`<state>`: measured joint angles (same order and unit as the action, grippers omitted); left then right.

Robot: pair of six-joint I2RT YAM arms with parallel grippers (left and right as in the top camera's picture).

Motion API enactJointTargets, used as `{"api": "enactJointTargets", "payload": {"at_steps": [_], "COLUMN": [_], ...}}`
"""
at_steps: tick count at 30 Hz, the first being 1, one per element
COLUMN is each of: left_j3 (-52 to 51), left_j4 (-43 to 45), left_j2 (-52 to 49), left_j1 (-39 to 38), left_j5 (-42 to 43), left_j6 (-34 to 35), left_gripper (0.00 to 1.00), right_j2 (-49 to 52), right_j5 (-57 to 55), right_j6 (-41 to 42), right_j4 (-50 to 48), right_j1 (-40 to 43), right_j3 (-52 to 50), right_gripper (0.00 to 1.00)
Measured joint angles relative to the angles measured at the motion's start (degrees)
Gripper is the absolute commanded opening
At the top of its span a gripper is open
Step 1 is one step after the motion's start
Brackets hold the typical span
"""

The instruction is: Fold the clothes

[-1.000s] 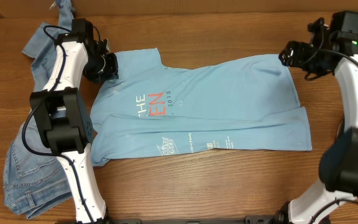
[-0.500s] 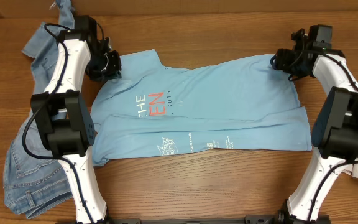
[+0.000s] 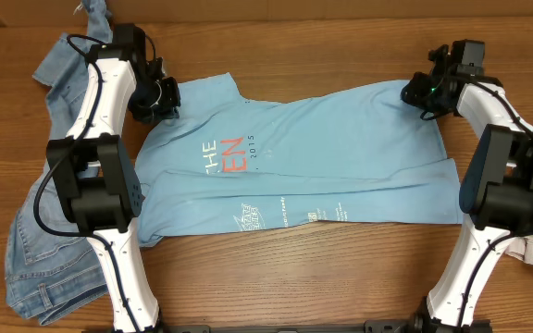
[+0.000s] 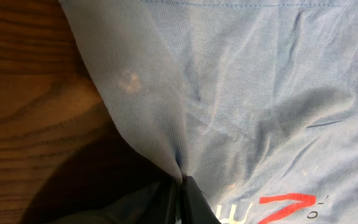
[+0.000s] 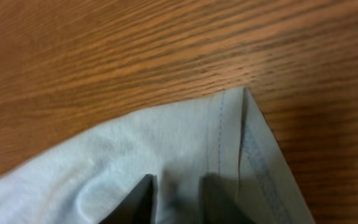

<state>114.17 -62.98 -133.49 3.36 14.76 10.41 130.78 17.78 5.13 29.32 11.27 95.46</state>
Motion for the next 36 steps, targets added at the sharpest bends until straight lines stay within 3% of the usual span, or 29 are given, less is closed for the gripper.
{"api": "enactJointTargets", "payload": {"at_steps": [1,12,14,16,21,36], "left_j3": [0.0,0.0,0.0,0.0,0.0,0.0], "left_j4": [-0.2,-0.7,-1.0,-1.5,-1.9,-2.2], "left_j2": [0.0,0.0,0.0,0.0,0.0,0.0], "left_j1": [0.0,0.0,0.0,0.0,0.0,0.0], "left_j5": [0.0,-0.1,-0.5,-1.2,-2.4,-2.6], "left_j6": [0.0,0.0,0.0,0.0,0.0,0.0], "left_gripper": [0.04,0.04,0.04,0.04,0.04,0.04], "right_j2": [0.0,0.0,-0.1,-0.3,-0.3,-0.3], "right_j5": [0.0,-0.2,-1.0,-1.6,-1.7,-0.4], "right_j6": [0.6,2.3,2.3,2.2,2.4,2.4], "right_j4": [0.0,5.8,8.2,10.9,14.1,12.2], "right_j1": [0.0,1.8,2.6,3.1,2.6,0.0], "right_j3": [0.0,3.9,4.9,5.1,5.1,5.1], "right_gripper": [0.04,0.04,0.14,0.15,0.4,0.4]}}
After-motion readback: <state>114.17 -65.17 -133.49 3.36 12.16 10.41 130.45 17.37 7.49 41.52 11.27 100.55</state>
